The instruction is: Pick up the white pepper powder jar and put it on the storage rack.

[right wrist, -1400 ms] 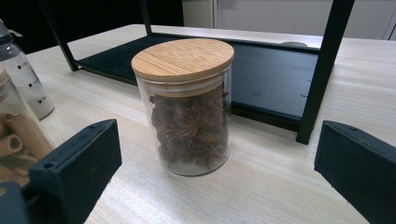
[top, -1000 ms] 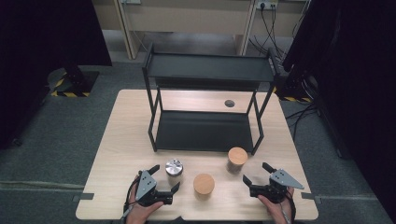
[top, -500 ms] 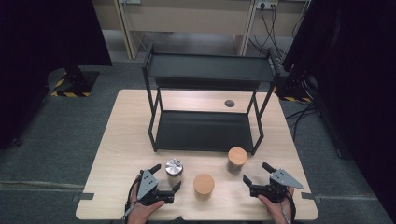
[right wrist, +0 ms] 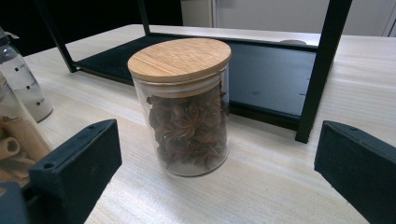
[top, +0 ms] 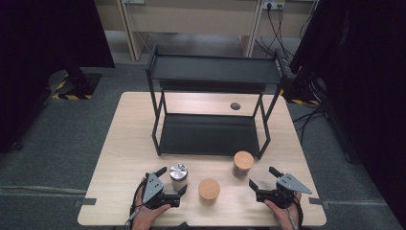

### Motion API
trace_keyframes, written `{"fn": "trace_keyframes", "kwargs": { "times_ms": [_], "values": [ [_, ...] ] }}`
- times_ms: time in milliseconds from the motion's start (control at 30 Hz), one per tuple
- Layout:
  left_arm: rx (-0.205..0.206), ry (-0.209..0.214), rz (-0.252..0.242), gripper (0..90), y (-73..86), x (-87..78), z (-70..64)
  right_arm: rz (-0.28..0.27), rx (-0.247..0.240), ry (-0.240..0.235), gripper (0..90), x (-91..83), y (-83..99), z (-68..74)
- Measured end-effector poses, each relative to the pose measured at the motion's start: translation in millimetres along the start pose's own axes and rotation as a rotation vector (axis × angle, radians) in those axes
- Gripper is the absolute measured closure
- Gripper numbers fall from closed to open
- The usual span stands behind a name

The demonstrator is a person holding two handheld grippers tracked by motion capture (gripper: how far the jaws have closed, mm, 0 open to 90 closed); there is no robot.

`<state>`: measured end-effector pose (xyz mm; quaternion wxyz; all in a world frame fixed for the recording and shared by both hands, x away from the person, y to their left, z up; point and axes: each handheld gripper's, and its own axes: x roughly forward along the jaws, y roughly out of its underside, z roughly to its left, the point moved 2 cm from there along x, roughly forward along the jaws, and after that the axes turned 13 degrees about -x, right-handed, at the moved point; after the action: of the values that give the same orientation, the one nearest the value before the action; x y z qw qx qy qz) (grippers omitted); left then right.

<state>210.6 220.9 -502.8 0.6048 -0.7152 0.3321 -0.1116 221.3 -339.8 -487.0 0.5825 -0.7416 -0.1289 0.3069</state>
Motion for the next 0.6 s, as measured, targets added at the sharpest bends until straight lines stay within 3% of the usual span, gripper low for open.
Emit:
{"fn": "trace_keyframes", "kwargs": {
  "times_ms": [300, 600],
  "values": [
    [-0.004, 0.013, 0.007, 8.3, -2.7, 7.5, 1.5, 0.001, -0.002, -0.001, 0.9, 0.1, -0.2, 0.0],
    [0.014, 0.019, 0.016, 19.7, -4.9, 11.6, 1.3, 0.002, 0.000, 0.001, 0.9, 0.2, -0.4, 0.2]
  ]
}}
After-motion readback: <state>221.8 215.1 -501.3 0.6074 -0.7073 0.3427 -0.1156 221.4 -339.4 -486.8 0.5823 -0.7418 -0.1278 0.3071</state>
